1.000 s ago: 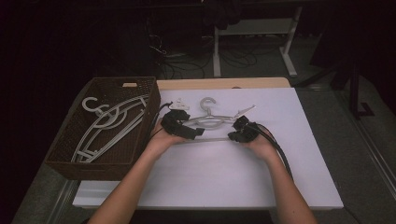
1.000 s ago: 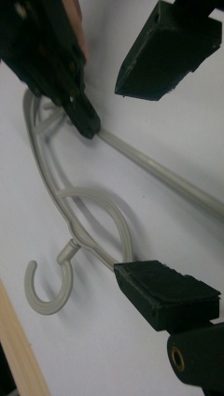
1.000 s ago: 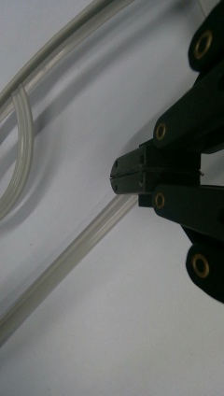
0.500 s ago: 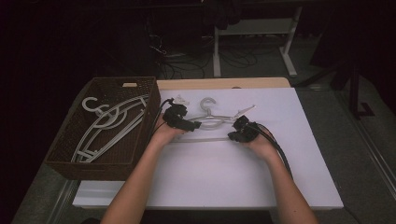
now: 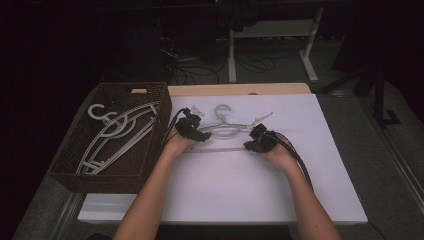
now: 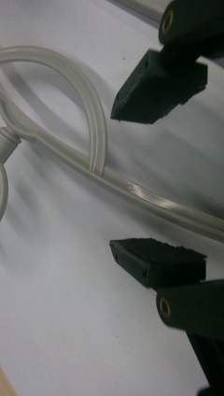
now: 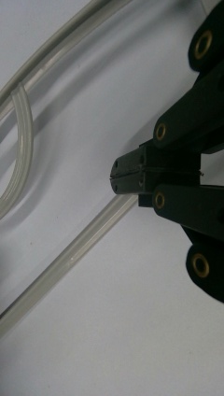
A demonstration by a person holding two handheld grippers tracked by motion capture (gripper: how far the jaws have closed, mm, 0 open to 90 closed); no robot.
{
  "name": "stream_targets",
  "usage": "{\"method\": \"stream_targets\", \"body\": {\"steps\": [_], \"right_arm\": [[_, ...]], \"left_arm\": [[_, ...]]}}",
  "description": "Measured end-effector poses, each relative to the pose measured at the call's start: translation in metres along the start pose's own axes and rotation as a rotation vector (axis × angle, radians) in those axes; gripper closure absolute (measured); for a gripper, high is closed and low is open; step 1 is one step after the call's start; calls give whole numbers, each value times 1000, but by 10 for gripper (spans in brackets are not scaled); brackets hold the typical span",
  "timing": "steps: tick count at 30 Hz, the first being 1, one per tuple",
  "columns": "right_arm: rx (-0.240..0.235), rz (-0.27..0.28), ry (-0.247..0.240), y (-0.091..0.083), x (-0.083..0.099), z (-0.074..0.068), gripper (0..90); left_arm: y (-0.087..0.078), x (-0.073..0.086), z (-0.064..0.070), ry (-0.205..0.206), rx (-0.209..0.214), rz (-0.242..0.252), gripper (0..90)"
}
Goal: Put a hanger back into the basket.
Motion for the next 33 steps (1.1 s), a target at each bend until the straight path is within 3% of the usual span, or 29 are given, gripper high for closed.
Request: {"method": "stream_targets", "body": {"steps": [10,14,20,30,33], "right_arm": [[-5,2,5,0,0,1,892],[-4,2,5,0,0,1,892],[-2,2,4,0,0,0,892],[-7,3,14,-2,0,5,891],[-6,13,19,-3,0,7,891]], "left_arm": [[5,-3,3,82,-42,-30,583],[5,-2,1,78,-56,-31,660],[6,-2,1,89,-66,-32,696],[-4,-6,10,165,-77,-46,746],[-5,-6,14,190,-58,-49,771]]}}
Point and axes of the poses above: each handheld gripper's, and its own axes: y roughly forward along the jaws, x roughly out of its underside, z roughly to its right, the point moved 1 cm from there along y, roughly forward along the jaws, and after that the axes turned 13 degrees about y, right-handed, at the moved point
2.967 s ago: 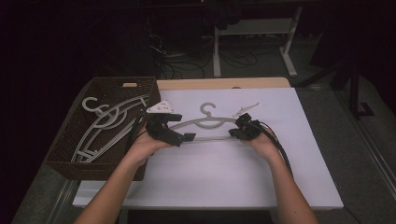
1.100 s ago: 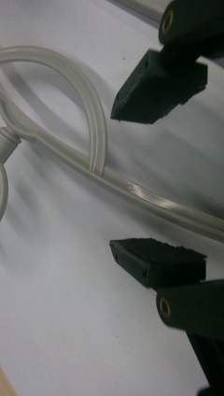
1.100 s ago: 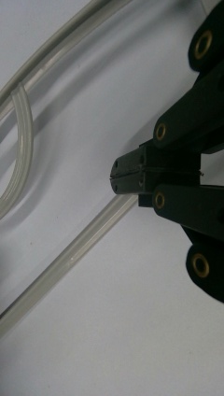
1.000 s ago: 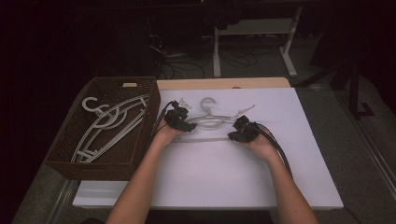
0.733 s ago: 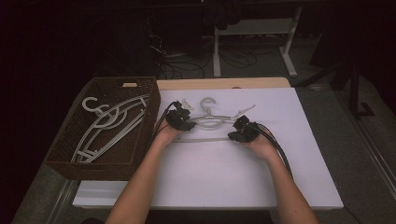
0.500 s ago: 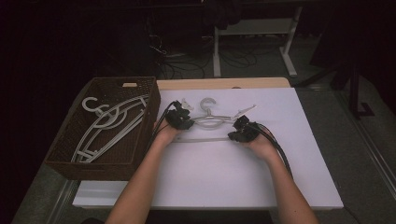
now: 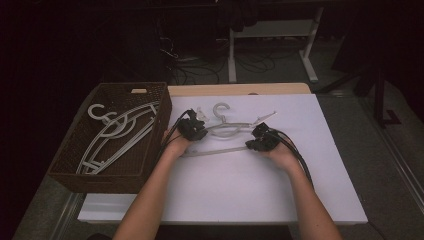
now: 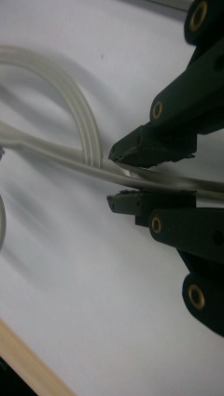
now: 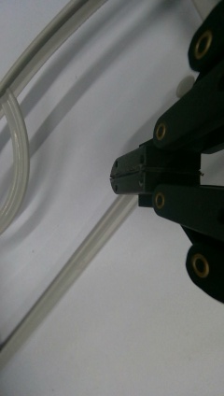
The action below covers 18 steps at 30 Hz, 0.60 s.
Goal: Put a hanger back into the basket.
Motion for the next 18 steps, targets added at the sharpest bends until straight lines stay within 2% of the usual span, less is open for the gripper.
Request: {"method": "stream_targets", "body": {"steps": [2,6,9,12,15,18], "right_arm": [[-1,4,1,0,0,1,891],[-9,12,4,-2,0,2,885],[-36,41,23,-7,-2,3,832],[-63,65,37,-13,-2,2,736],[-84,84,45,-23,0,0,603],[-98,101,51,-36,3,-3,492]], "left_arm": [[0,-1,3,9,21,3,806],[0,3,2,-47,44,38,824],[-3,3,1,-71,56,55,826],[-11,-1,1,-88,61,77,827],[-20,-7,-1,-101,60,75,829],[-34,-13,-4,-107,43,74,829]]}}
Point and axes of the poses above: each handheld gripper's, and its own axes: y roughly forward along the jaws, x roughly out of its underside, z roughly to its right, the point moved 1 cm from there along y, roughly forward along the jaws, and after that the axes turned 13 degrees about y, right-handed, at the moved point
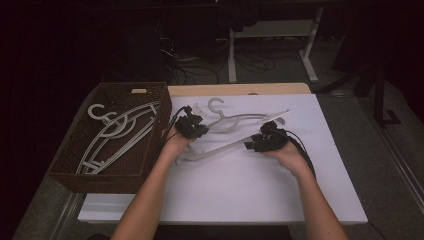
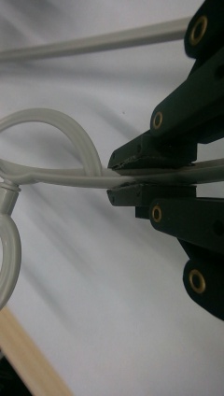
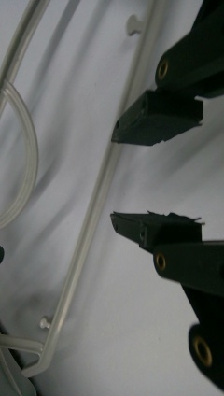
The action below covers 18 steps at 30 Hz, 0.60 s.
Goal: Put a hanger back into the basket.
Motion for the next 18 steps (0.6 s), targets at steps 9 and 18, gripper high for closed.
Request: {"method": "stream_targets", "body": {"steps": [9,18], "right_arm": [[-19,63,8,-32,16,-5,322],[-23,83,2,-47,26,-2,293]], "left_arm": [[-49,-23,-15,-50,-43,12,830],[-107,-49,-23,-50,-79,32,830]]}}
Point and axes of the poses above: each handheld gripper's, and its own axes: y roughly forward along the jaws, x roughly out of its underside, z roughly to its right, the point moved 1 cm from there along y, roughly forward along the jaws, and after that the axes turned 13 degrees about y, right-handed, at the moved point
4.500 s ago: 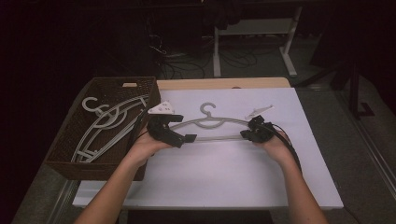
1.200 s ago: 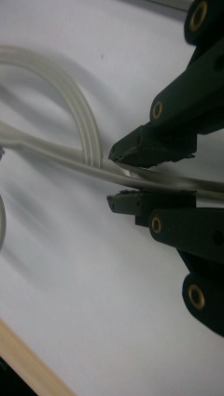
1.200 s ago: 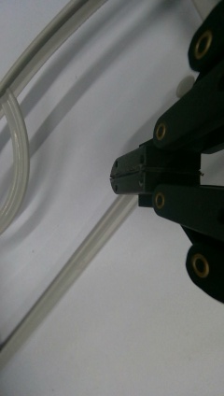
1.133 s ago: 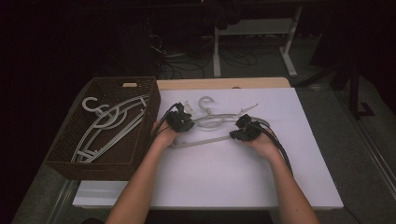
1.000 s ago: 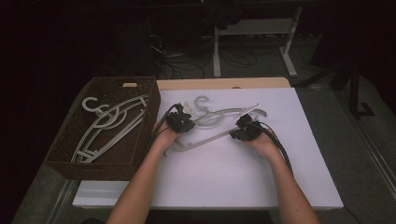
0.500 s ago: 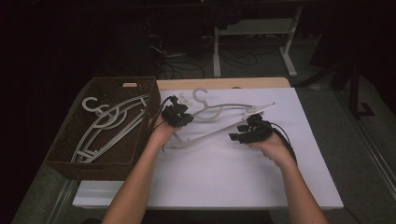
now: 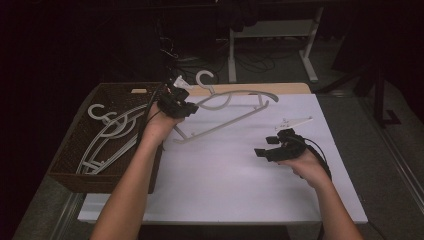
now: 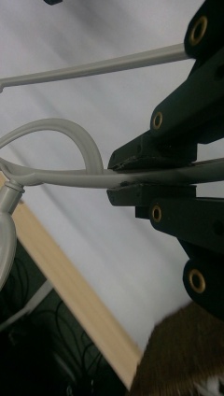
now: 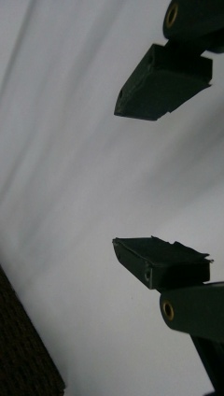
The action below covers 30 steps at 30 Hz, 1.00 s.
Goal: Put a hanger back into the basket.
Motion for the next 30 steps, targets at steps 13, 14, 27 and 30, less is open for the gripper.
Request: {"method": "stream_targets", "body": {"steps": [13,14,27,30], "right_arm": [[-5,40,-10,-12,-7,-7,272],[-4,38,-11,-11,-8,-8,271],[3,39,-12,-12,-10,-8,271],[4,39,-11,-11,-10,-8,271]], "left_arm": [[-82,42,-47,-63,-23,30,830],[-88,53,-53,-85,-21,38,830],[-129,132,-90,-198,-71,39,830],[-143,158,-100,-235,-115,39,831]]}}
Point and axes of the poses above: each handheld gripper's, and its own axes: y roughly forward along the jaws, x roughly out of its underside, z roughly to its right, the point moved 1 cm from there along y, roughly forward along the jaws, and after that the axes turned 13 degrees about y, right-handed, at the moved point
